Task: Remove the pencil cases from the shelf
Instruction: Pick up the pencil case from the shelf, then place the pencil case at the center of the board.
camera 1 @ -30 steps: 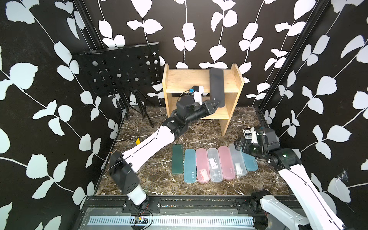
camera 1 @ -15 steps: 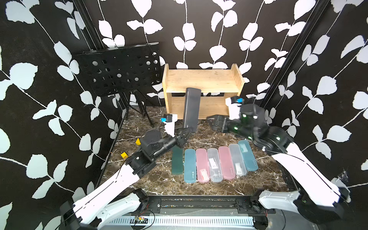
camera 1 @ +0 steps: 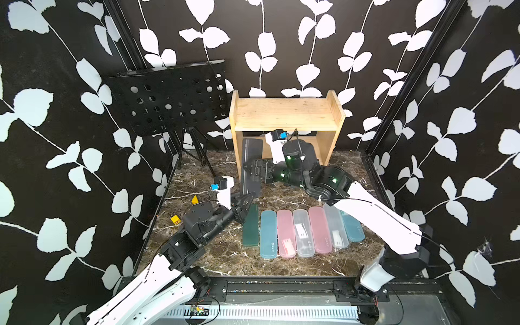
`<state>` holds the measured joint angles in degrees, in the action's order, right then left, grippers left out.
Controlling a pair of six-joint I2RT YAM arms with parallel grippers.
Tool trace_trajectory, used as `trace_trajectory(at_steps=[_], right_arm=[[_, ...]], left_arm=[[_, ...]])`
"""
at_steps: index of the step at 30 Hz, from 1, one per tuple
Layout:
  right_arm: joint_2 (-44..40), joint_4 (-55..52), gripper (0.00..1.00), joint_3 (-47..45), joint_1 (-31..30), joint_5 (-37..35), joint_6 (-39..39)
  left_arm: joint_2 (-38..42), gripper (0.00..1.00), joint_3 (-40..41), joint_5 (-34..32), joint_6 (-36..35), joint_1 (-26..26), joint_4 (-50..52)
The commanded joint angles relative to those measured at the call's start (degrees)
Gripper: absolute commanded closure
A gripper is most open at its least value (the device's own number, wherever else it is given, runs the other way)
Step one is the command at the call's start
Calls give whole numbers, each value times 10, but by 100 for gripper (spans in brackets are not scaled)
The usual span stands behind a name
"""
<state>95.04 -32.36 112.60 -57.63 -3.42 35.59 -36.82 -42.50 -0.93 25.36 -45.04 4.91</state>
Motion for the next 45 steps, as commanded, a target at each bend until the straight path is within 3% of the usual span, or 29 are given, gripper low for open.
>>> trace_trajectory(at_steps=[1,3,11,14,15,16,17,18,21,22,27,30,35,45], right_arm=[[21,13,1,31,-5,0,1],[26,18,1,30,-5,3,6],[29,20,21,20,-5,1,18],[30,8,25,19,-5,-8,18],[30,6,25,16,-5,-13,18],[29,5,25,10,-5,-18,19],[28,4,26,3,-5,-25,20],[28,2,26,-4,-4,-29,22],[30,3,26,-25,4,-28,33],[30,2,26,-31,7,-28,36],[61,-33,26,-53,20,-27,48],[96,-26,26,-70,15,9,65],[170,-13,26,-53,-2,48,91],[378,-110,25,154,-46,105,125]], left_arm=[[21,100,6,-4,-15,-2,-7],[27,100,9,-14,-18,-2,0],[38,100,14,-34,-23,-2,18],[36,100,12,-76,-15,-2,46],[36,90,13,-98,-12,-3,61],[38,73,14,-116,-9,-2,72],[39,43,15,-138,-6,-2,89],[40,30,17,-161,0,-2,106],[45,5,17,-228,13,-2,156],[47,1,13,-252,21,-2,178],[70,1,-24,-402,62,-2,318],[83,1,-55,-494,81,-2,407],[97,1,-93,-556,43,-3,457],[131,1,-91,-583,4,-2,461]])
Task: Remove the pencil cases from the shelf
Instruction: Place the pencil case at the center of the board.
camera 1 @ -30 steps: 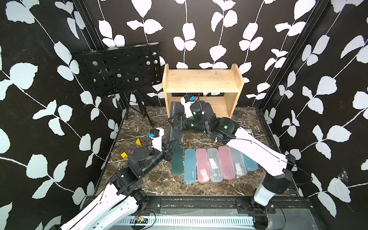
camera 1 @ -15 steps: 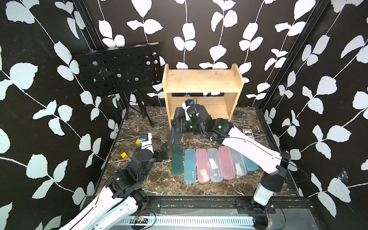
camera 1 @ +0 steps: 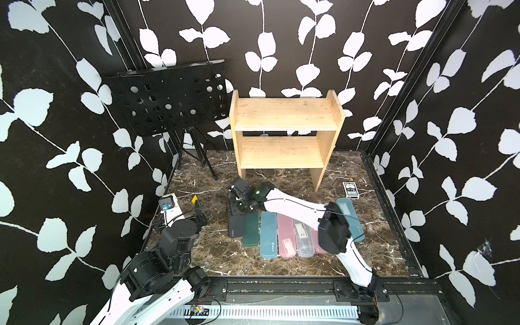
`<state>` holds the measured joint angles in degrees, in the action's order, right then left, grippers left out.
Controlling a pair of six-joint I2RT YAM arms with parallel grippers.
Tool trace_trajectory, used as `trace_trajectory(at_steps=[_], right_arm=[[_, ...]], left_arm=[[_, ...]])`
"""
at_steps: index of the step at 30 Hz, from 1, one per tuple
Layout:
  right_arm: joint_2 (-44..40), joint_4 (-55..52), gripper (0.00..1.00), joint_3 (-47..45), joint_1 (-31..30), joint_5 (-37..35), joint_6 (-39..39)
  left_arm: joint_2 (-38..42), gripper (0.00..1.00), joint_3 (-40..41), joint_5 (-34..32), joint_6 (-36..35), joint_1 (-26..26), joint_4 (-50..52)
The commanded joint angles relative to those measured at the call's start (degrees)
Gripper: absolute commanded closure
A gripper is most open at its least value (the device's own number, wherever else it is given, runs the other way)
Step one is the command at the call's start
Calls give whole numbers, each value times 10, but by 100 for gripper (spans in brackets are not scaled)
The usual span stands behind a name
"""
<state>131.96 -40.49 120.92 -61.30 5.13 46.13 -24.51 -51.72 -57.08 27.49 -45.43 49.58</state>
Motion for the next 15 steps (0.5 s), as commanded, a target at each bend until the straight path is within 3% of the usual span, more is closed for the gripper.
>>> trace_trajectory(at_steps=[1,15], right_arm=[[21,-38,25,84,-10,18,21],[87,-88,22,122,-4,-9,36]], left_arm=[[9,1,3,-21,-18,2,14],[14,1,25,2,-26,2,10]])
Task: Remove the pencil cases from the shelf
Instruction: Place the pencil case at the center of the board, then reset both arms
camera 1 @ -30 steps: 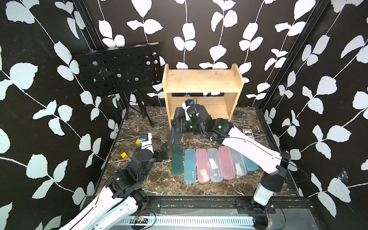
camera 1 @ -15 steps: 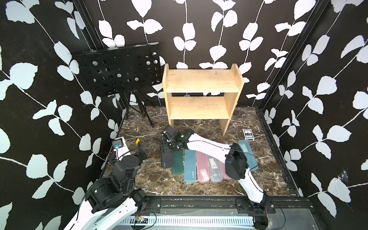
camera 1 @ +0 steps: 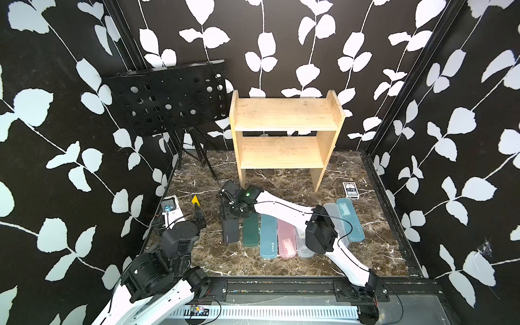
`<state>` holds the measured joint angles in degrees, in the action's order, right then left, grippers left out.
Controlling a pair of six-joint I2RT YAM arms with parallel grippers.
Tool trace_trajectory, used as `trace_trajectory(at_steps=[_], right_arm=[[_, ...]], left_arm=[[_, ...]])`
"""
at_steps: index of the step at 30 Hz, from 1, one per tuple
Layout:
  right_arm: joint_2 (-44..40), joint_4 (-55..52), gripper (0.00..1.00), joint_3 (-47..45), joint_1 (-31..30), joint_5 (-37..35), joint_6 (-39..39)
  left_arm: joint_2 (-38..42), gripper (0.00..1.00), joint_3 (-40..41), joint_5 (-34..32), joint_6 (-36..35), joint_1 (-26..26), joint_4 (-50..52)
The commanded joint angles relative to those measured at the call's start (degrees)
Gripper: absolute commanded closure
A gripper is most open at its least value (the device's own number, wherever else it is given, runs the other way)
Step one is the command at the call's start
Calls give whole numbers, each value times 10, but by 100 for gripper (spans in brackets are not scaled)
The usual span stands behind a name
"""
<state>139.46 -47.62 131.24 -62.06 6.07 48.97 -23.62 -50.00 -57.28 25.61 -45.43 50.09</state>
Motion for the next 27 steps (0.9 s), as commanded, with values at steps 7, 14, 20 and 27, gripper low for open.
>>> trace_trajectory(at_steps=[7,14,20,27], right_arm=[[30,-14,18,18,11,-27,16],[-64,80,9,-70,9,-54,-19],[-260,185,0,-242,1,-169,-114],[-540,195,1,-486,9,-377,-207]], left_arm=[[3,1,12,14,-15,2,1],[-4,1,18,24,-53,2,-40],[-46,1,39,80,-164,4,-162],[-195,1,31,240,-192,155,-263]])
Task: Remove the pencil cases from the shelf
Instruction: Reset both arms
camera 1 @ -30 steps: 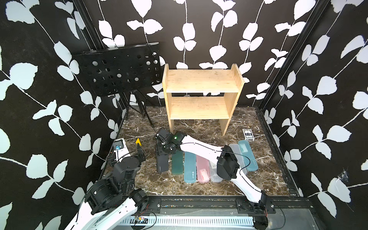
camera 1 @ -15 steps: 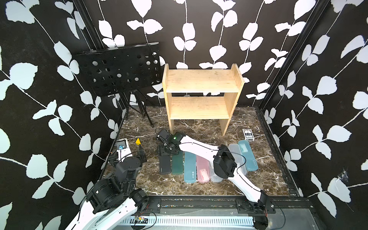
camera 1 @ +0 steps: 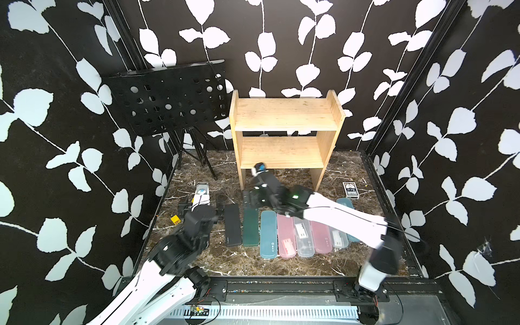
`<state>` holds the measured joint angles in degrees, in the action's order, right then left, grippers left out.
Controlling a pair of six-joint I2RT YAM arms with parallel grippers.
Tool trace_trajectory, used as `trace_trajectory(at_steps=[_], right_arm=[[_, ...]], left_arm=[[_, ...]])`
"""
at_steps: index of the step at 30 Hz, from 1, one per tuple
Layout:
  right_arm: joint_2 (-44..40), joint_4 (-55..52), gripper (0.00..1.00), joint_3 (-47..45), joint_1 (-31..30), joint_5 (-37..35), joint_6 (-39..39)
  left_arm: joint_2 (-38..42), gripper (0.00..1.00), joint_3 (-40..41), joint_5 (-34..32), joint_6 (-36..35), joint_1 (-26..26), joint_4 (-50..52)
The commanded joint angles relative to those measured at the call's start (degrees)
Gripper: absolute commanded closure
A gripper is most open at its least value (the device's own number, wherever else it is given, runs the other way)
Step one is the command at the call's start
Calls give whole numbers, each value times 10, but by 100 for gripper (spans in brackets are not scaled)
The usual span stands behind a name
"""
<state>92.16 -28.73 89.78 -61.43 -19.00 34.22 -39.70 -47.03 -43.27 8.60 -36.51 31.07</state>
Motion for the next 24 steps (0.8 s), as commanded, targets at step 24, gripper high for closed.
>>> trace_trajectory(at_steps=[24], right_arm=[[-236,164,1,-412,561,7,-211]], left_arm=[[-396,1,266,328,-104,353,-785]])
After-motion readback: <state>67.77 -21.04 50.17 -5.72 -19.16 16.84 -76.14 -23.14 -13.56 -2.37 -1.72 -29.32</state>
